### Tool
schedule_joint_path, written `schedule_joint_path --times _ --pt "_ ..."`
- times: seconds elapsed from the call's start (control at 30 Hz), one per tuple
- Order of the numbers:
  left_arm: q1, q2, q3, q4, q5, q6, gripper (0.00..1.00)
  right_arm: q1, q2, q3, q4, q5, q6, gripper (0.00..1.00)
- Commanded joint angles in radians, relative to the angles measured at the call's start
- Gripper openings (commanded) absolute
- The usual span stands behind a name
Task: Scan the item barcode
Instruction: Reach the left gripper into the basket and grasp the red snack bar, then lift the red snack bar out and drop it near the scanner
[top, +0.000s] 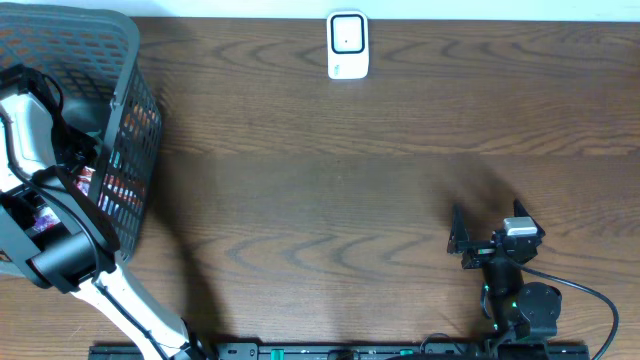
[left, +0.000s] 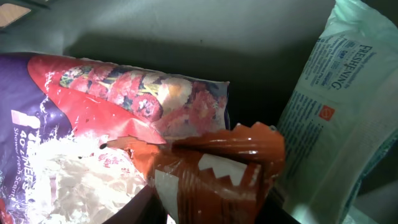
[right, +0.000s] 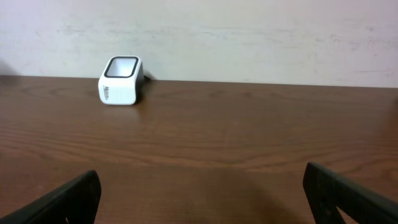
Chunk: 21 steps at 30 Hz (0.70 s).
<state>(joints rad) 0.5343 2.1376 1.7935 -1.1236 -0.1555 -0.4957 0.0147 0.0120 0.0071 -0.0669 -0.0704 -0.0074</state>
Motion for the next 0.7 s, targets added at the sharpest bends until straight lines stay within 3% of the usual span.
schedule_joint_path --times 0.0,0.07,0.2,0.5,0.67 --pt "0.002 -0.008 0.004 0.002 -0.006 0.017 0.36 -0.007 -0.006 -0.002 -0.004 0.005 0.014 0.99" --pt "0.002 -0.008 0.008 0.004 -0.006 0.018 0.35 -0.007 -0.006 -0.002 -0.004 0.005 0.014 0.99" --pt "0.002 -0.019 0.023 -0.008 -0.006 0.017 0.24 -0.007 -0.006 -0.002 -0.004 0.005 0.014 0.99" --pt "0.002 -0.057 0.024 -0.002 -0.01 0.017 0.27 -0.007 -0.006 -0.002 -0.004 0.005 0.014 0.99" --pt "0.002 -0.06 0.024 -0.003 -0.01 0.017 0.19 -0.007 -0.006 -0.002 -0.004 0.005 0.014 0.99"
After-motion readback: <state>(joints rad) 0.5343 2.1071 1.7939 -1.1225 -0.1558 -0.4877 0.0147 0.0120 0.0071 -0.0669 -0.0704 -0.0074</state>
